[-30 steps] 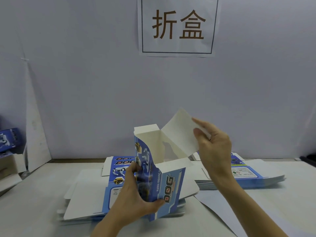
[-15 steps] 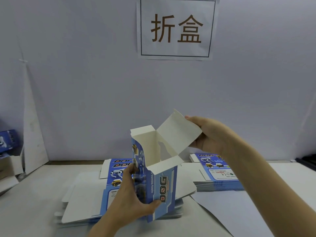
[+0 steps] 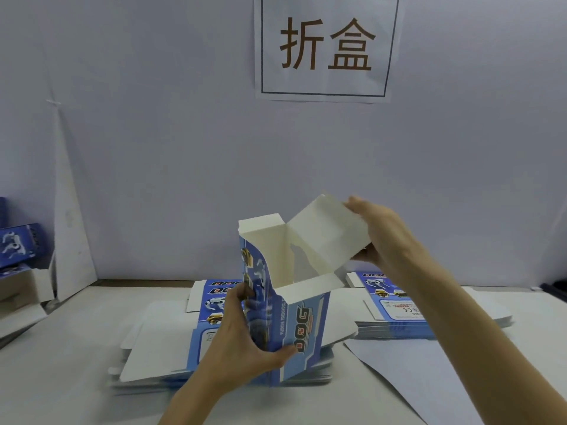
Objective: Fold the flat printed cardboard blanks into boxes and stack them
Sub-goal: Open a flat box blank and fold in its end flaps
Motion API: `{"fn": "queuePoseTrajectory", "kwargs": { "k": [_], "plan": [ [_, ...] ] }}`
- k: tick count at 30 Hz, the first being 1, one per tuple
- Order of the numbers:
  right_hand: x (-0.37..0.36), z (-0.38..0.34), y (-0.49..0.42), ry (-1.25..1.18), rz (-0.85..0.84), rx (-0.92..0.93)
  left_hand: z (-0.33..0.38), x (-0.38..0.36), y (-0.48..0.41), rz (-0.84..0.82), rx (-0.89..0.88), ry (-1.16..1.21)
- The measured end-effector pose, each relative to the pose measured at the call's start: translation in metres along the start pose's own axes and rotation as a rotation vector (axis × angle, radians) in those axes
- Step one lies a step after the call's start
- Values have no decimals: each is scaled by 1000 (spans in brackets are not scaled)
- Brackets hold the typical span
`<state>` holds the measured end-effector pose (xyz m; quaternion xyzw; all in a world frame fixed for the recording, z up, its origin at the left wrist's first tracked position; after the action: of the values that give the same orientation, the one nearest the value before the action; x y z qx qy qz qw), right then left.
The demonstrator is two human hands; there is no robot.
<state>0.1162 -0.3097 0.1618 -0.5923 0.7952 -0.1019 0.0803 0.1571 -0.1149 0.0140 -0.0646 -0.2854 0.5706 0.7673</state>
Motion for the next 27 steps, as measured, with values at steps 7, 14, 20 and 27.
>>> {"fn": "queuePoseTrajectory", "kwargs": {
  "k": [7,14,20,27],
  "plan": [
    [-5,22,46,-10,-127,69,63,33,5,363,14,197],
    [-34,21,73,-157,-158,318,115,36,23,233,1,35],
    [-33,25,75,-204,-317,252,125,58,21,216,-112,334],
    [-17,15,72,-122,-233,313,139,50,32,375,-238,27]
  ]
}}
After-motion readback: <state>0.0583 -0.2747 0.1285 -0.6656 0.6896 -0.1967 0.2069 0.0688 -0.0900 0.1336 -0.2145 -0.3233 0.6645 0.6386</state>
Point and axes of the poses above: each hand's wrist, its own y-axis away from the middle knuckle, its own x-axis out of the back of the hand, z = x × y, the point moved 8 cm from there along -y, towards the middle knuckle, and after that the axes turned 1 degree about -y, right-handed, at the moved point
